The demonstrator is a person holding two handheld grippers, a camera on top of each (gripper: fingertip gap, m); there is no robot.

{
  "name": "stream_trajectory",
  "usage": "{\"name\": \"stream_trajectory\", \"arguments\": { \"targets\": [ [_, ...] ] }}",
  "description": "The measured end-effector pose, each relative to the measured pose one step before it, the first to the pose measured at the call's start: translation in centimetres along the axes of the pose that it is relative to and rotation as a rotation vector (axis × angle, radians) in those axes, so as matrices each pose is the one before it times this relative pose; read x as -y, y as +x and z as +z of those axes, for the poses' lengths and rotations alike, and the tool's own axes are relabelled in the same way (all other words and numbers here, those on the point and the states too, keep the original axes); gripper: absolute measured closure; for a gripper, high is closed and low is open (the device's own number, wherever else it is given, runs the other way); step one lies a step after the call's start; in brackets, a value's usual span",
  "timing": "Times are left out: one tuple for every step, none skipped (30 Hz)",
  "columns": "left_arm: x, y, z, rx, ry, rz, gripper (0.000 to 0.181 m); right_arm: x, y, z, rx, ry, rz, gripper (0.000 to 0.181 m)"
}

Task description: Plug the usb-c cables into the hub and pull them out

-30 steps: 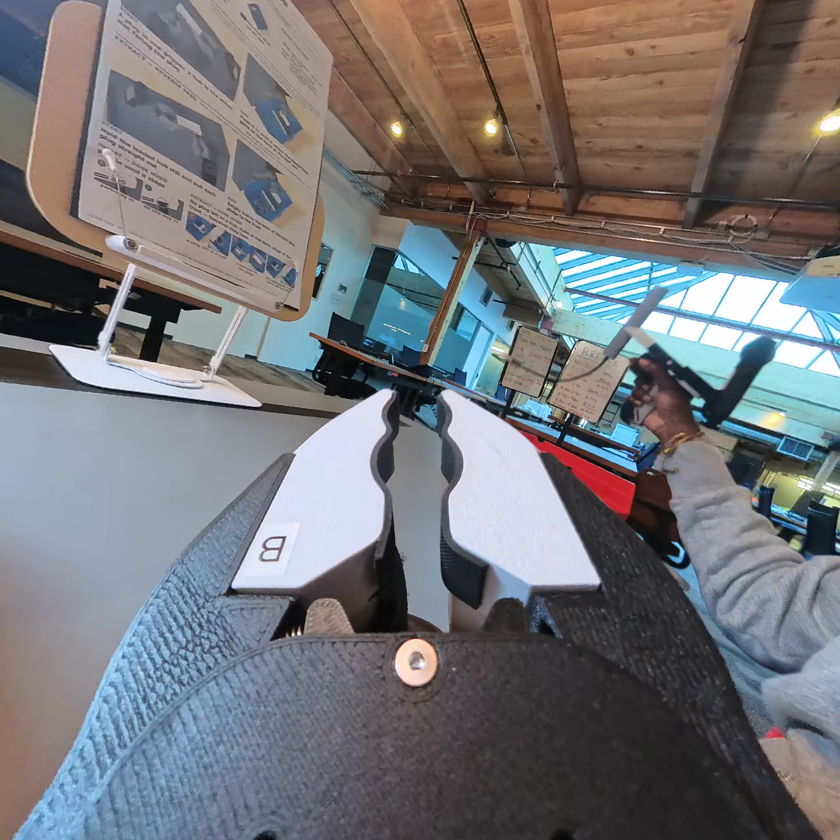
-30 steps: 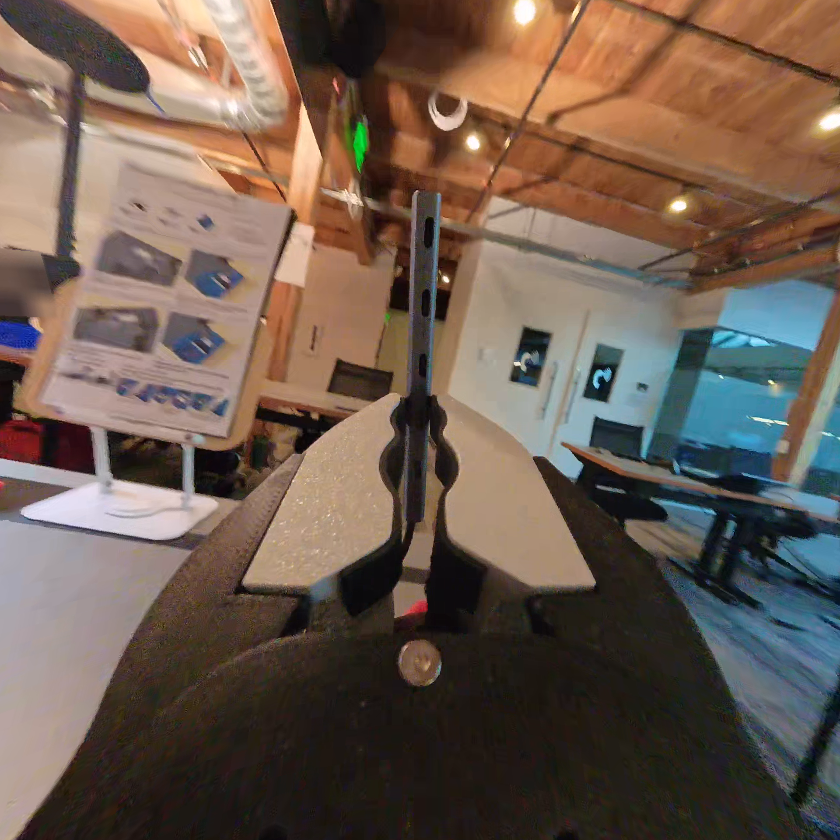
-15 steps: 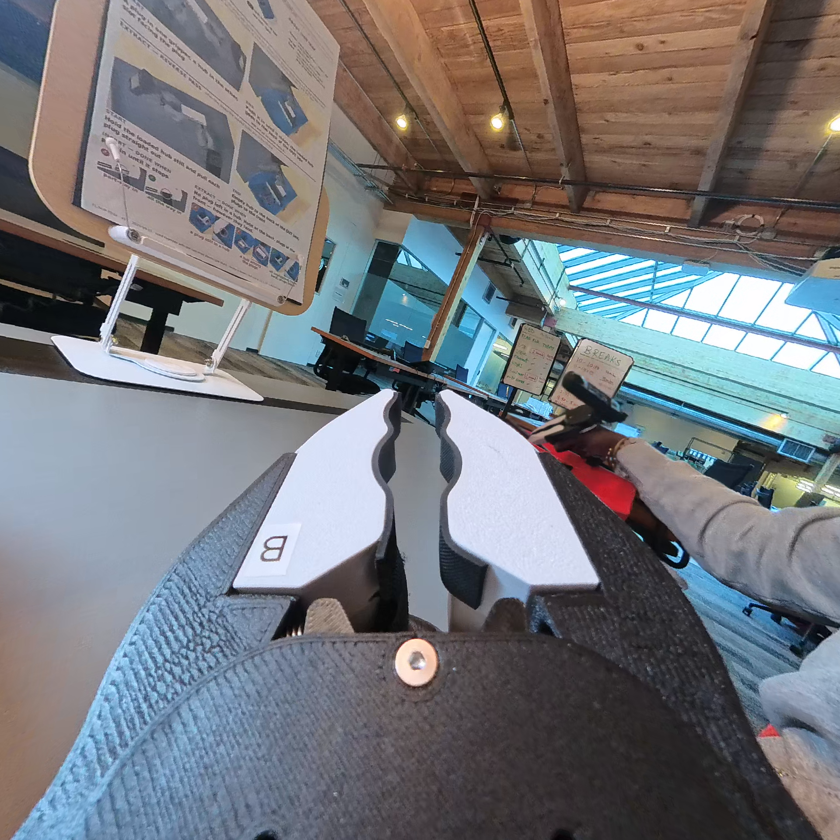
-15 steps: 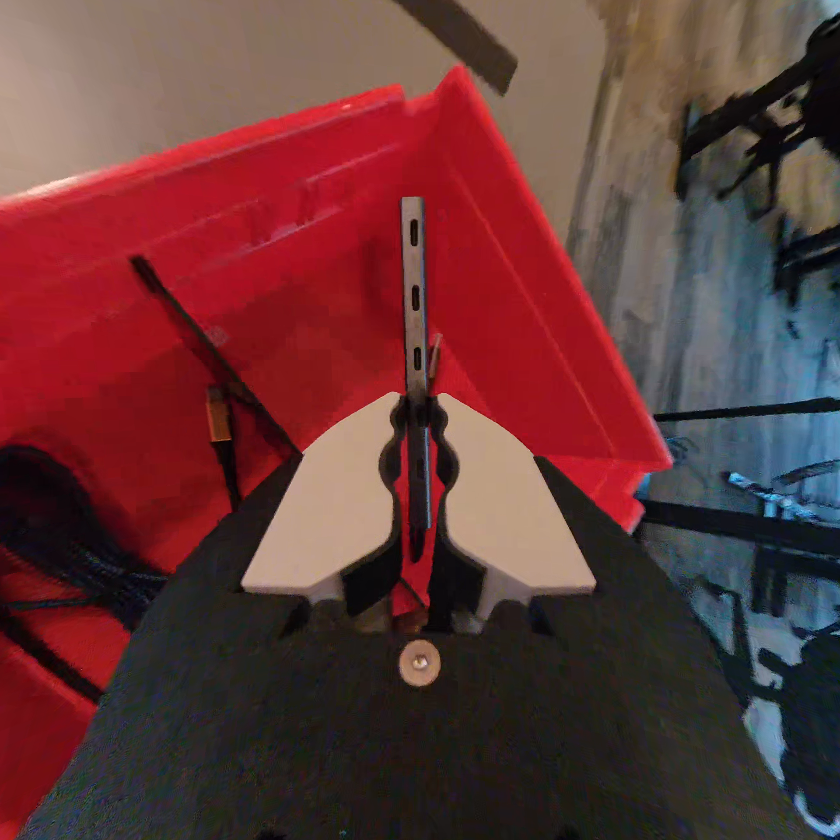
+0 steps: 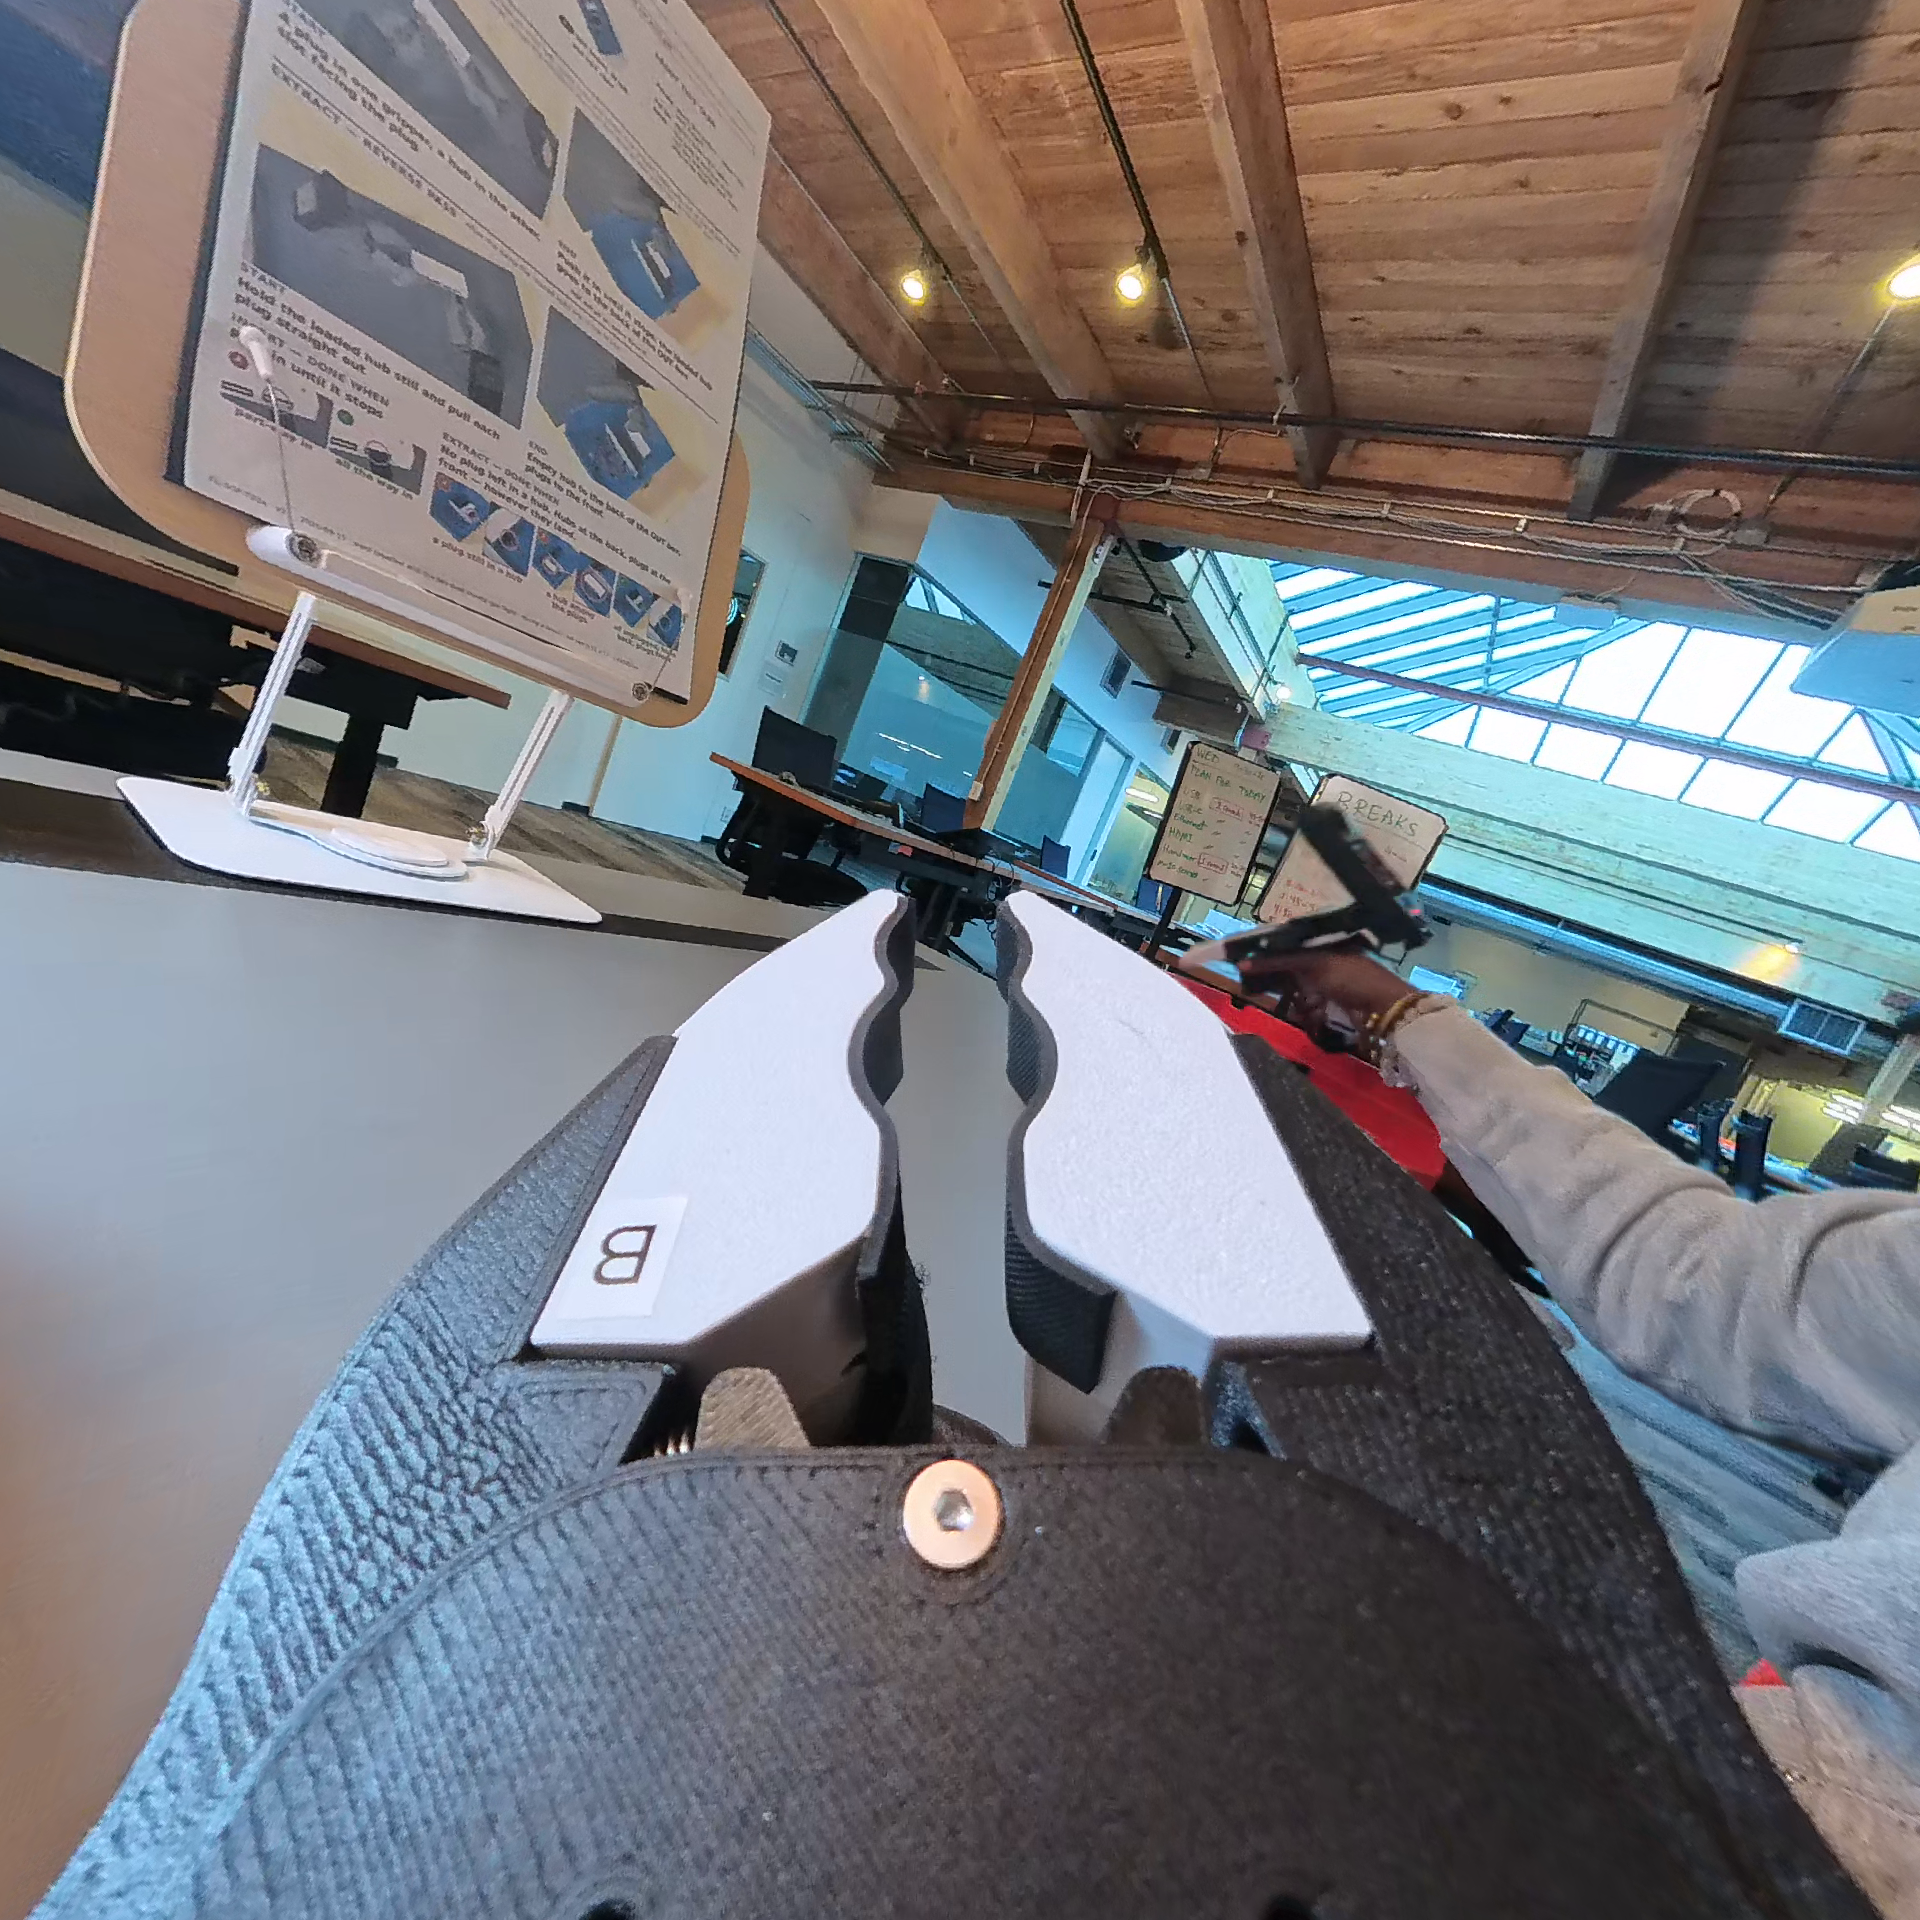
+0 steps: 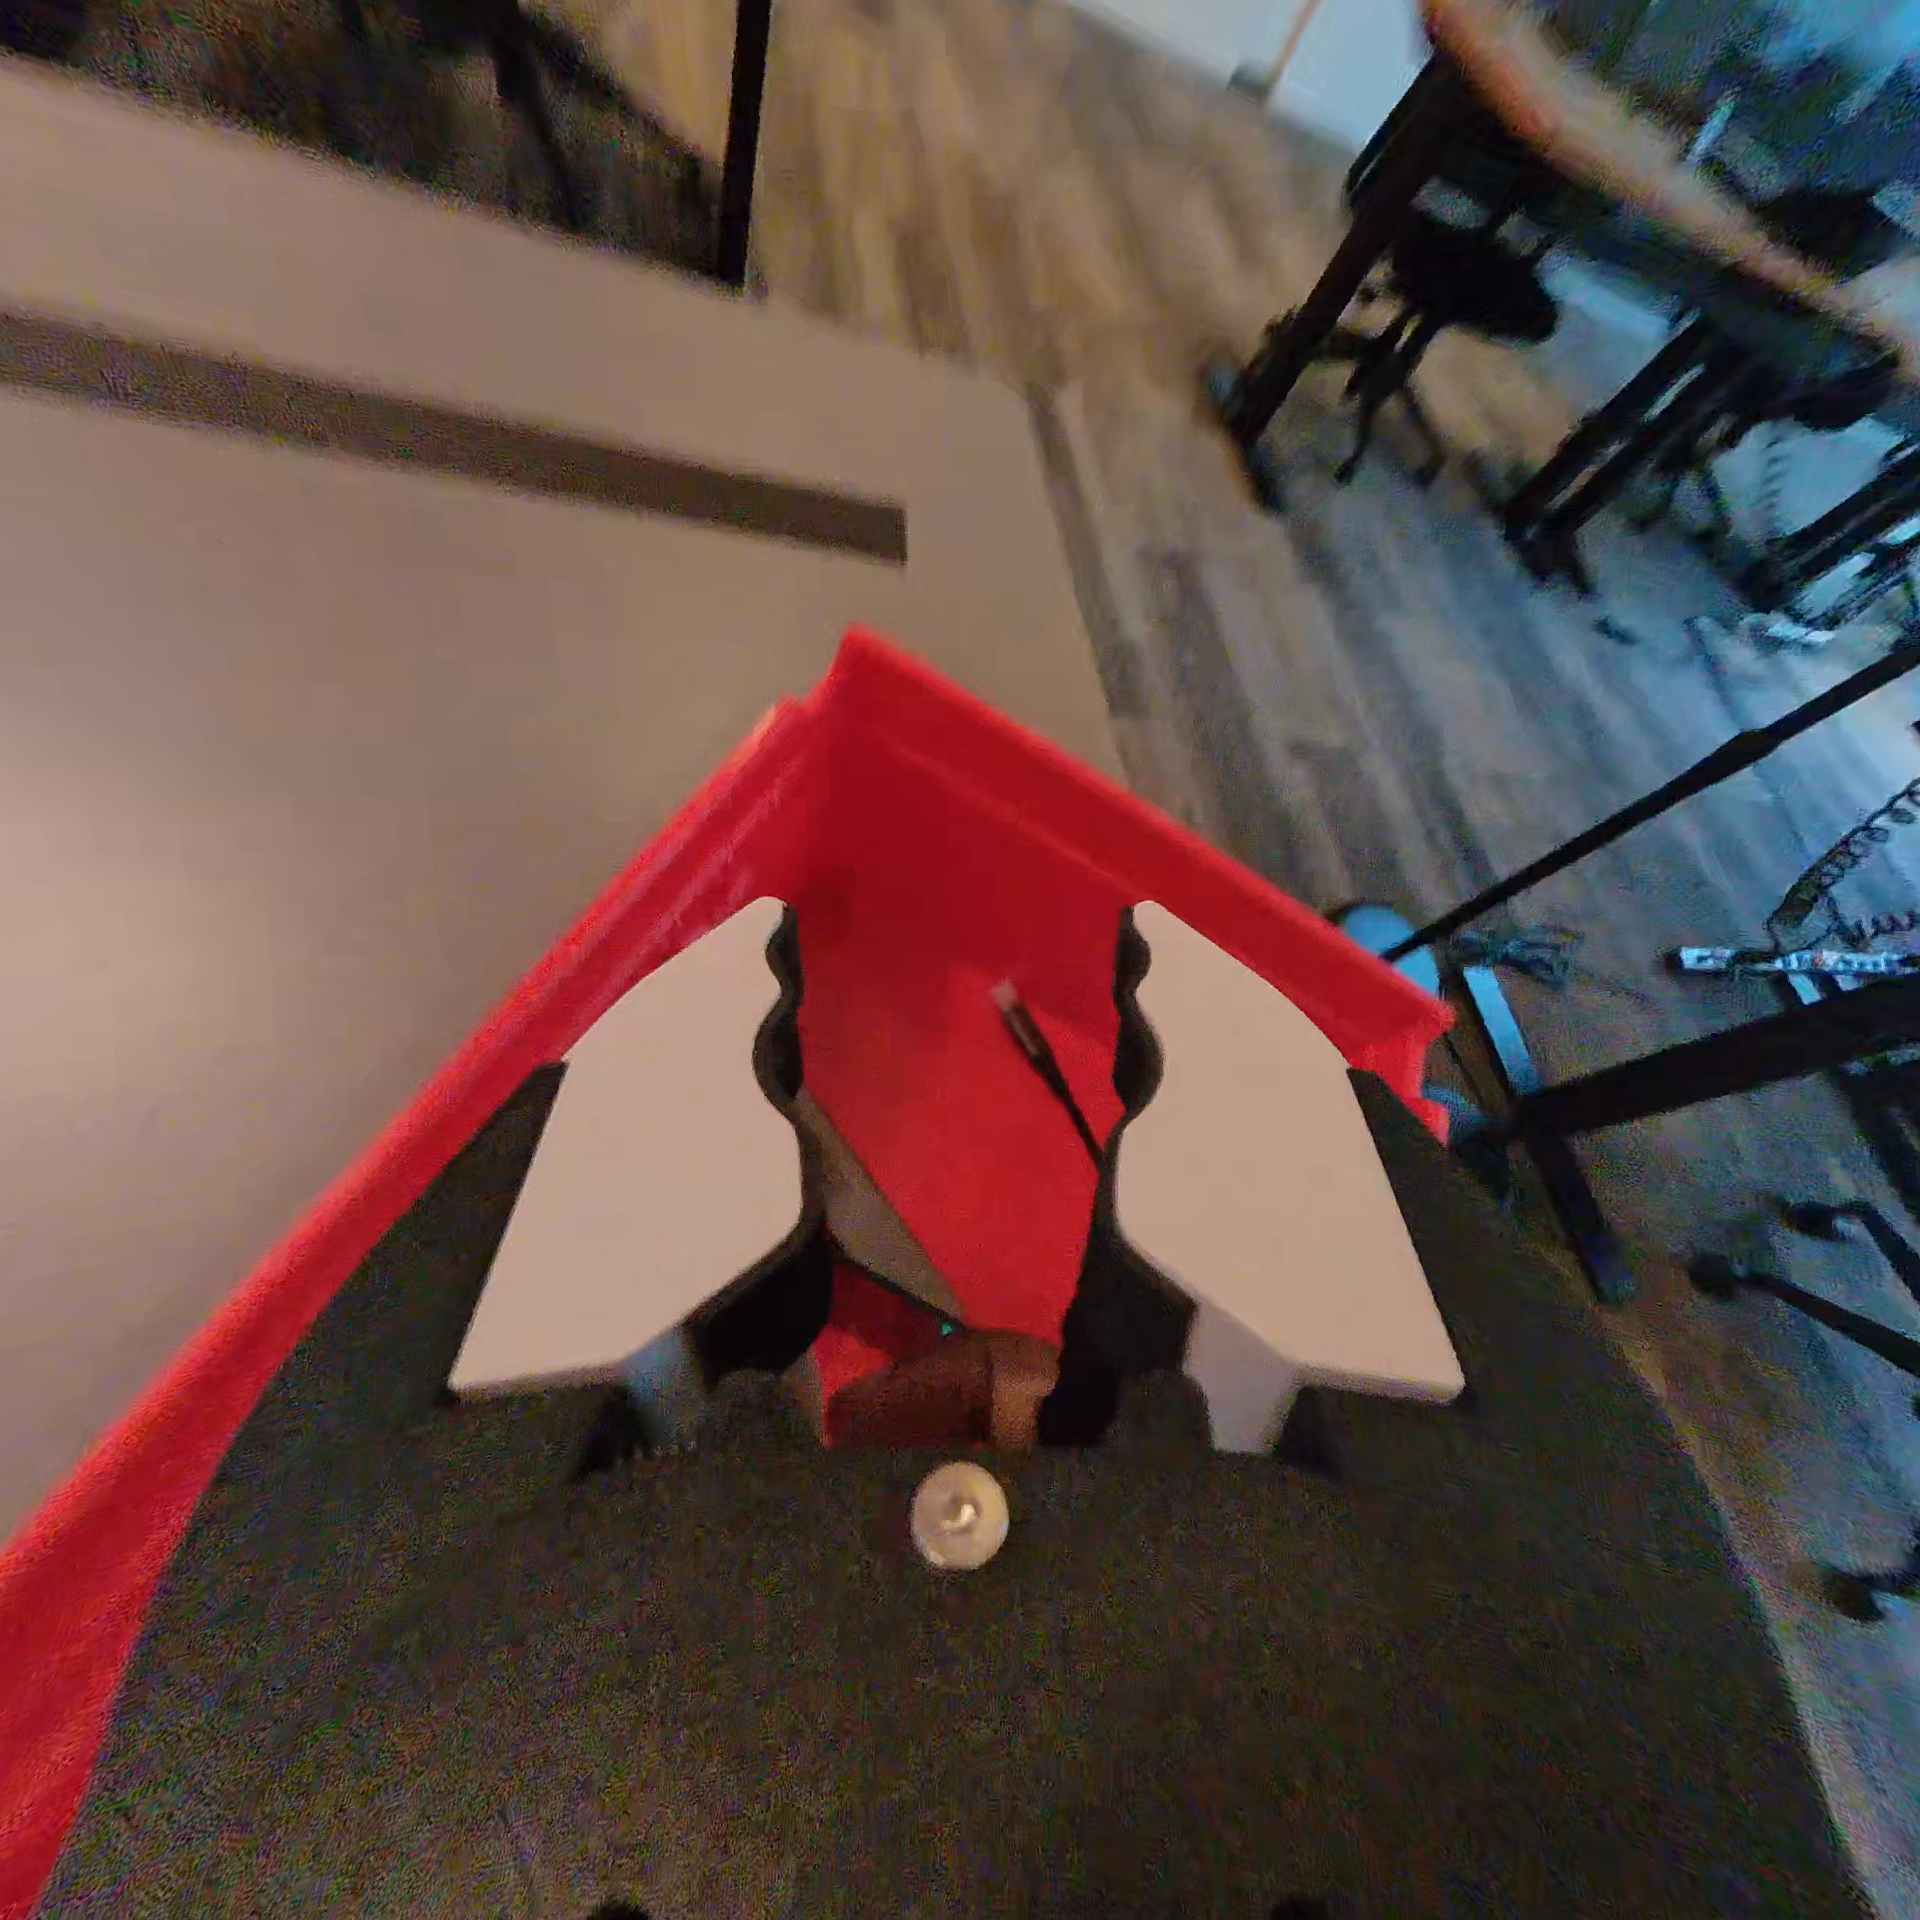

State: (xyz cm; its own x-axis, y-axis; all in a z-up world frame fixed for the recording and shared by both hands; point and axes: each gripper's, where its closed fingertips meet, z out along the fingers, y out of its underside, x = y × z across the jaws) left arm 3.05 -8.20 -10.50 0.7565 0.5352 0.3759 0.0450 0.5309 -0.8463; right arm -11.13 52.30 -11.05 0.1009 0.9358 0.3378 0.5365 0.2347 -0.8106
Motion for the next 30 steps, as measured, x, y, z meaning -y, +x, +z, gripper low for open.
{"name": "stream_trajectory", "arguments": {
  "targets": [
    [0.000,0.017,0.006,0.0000,0.0002,0.0017,0.166,1.948,-0.160,-1.732,-0.0245,0.1178,0.0598,0.120],
    [-0.009,0.011,0.007,0.0000,-0.0005,0.0017,0.166,2.007,-0.914,-1.788,0.0147,0.1184,0.0634,0.115],
    [-0.011,0.026,0.008,-0.0004,-0.0009,0.0025,0.166,1.928,-1.564,-1.806,0.0370,0.1155,0.0640,0.109],
    [-0.008,0.029,0.003,-0.0006,-0.0006,0.0035,0.166,1.715,-2.198,-1.796,0.0556,0.1079,0.0605,0.101],
    [-0.008,0.028,0.013,-0.0002,-0.0003,0.0036,0.165,1.384,-2.655,-1.561,0.0674,0.0992,0.0567,0.092],
    [0.002,0.031,-0.006,-0.0007,0.0004,0.0032,0.165,1.045,-2.854,-1.331,0.0653,0.0946,0.0562,0.084],
    [0.026,0.023,-0.012,-0.0003,0.0015,0.0020,0.165,0.563,-2.689,-1.151,0.0438,0.0890,0.0763,0.074],
    [0.037,0.009,-0.023,0.0003,0.0028,0.0004,0.165,-0.040,-2.425,-1.068,0.0270,0.0795,0.0988,0.066],
    [0.057,-0.029,-0.035,0.0009,0.0040,-0.0016,0.165,-0.703,-2.198,-0.984,0.0278,0.0607,0.1021,0.063],
    [0.069,-0.055,-0.038,0.0016,0.0042,-0.0051,0.165,-1.258,-1.751,-0.866,0.0209,0.0485,0.0904,0.061],
    [0.054,-0.061,-0.026,0.0005,0.0036,-0.0060,0.165,-1.476,-1.343,-0.687,0.0180,0.0479,0.0623,0.058],
    [0.100,0.016,-0.052,-0.0014,0.0051,-0.0010,0.164,-1.553,-0.853,-0.430,0.0102,0.0431,0.0340,0.062],
    [0.278,0.146,-0.128,-0.0001,0.0115,0.0199,0.164,-1.704,-0.590,-0.126,0.0103,0.0215,0.0280,0.065],
    [0.587,0.303,-0.289,0.0045,0.0242,0.0607,0.162,-1.807,-0.870,0.224,0.0328,-0.0271,0.0498,0.060],
    [1.096,0.295,-0.465,0.0205,0.0505,0.0938,0.162,-1.407,-1.189,0.452,0.0518,-0.0563,0.0602,0.052],
    [1.675,0.158,-0.635,0.0381,0.0804,0.1065,0.162,-0.692,-1.042,0.391,0.0429,-0.0406,0.0196,0.053],
    [1.978,-0.074,-0.600,0.0448,0.0837,0.0958,0.162,-0.173,-0.592,0.175,0.0140,-0.0047,-0.0309,0.056],
    [1.779,-0.462,-0.295,0.0422,0.0407,0.0606,0.162,0.081,-0.324,-0.017,-0.0016,0.0203,-0.0619,0.059],
    [1.320,-0.865,-0.009,0.0391,-0.0172,0.0268,0.158,-0.046,-0.177,-0.069,-0.0057,0.0093,-0.0623,0.063],
    [1.087,-1.154,0.019,0.0365,-0.0461,0.0215,0.149,-0.064,-0.013,-0.034,-0.0088,-0.0018,-0.0393,0.064],
    [0.867,-1.882,-0.123,0.0694,-0.0698,0.0224,0.142,0.032,0.018,-0.001,-0.0054,0.0028,-0.0143,0.064],
    [0.755,-2.170,-0.237,0.0709,-0.0795,0.0314,0.131,0.032,0.004,0.032,0.0006,0.0046,0.0019,0.065],
    [0.519,-2.532,-0.241,0.0754,-0.0874,0.0394,0.128,-0.039,0.096,-0.050,-0.0027,0.0040,0.0095,0.066],
    [0.186,-3.021,-0.135,0.0950,-0.0935,0.0355,0.125,-0.132,0.165,-0.083,-0.0064,0.0013,0.0136,0.066],
    [-0.073,-2.985,0.115,0.0903,-0.0877,0.0287,0.123,-0.136,0.083,-0.075,-0.0015,-0.0004,0.0129,0.066],
    [-0.440,-2.517,0.495,0.0663,-0.0878,0.0169,0.123,-0.063,0.015,-0.124,0.0015,0.0029,0.0073,0.066],
    [-0.940,-2.009,0.822,0.0473,-0.1093,-0.0041,0.123,0.015,0.048,-0.134,-0.0014,0.0071,-0.0017,0.067],
    [-1.158,-1.430,1.053,0.0296,-0.1174,-0.0012,0.123,0.081,0.101,-0.084,-0.0061,0.0066,-0.0074,0.068],
    [-1.199,-1.040,1.167,0.0195,-0.1105,0.0244,0.123,0.063,0.126,-0.024,-0.0069,0.0037,-0.0063,0.068],
    [-1.074,-1.060,1.230,0.0313,-0.0912,0.0218,0.125,-0.023,0.087,-0.090,-0.0045,0.0008,-0.0015,0.069]
  ]
}}
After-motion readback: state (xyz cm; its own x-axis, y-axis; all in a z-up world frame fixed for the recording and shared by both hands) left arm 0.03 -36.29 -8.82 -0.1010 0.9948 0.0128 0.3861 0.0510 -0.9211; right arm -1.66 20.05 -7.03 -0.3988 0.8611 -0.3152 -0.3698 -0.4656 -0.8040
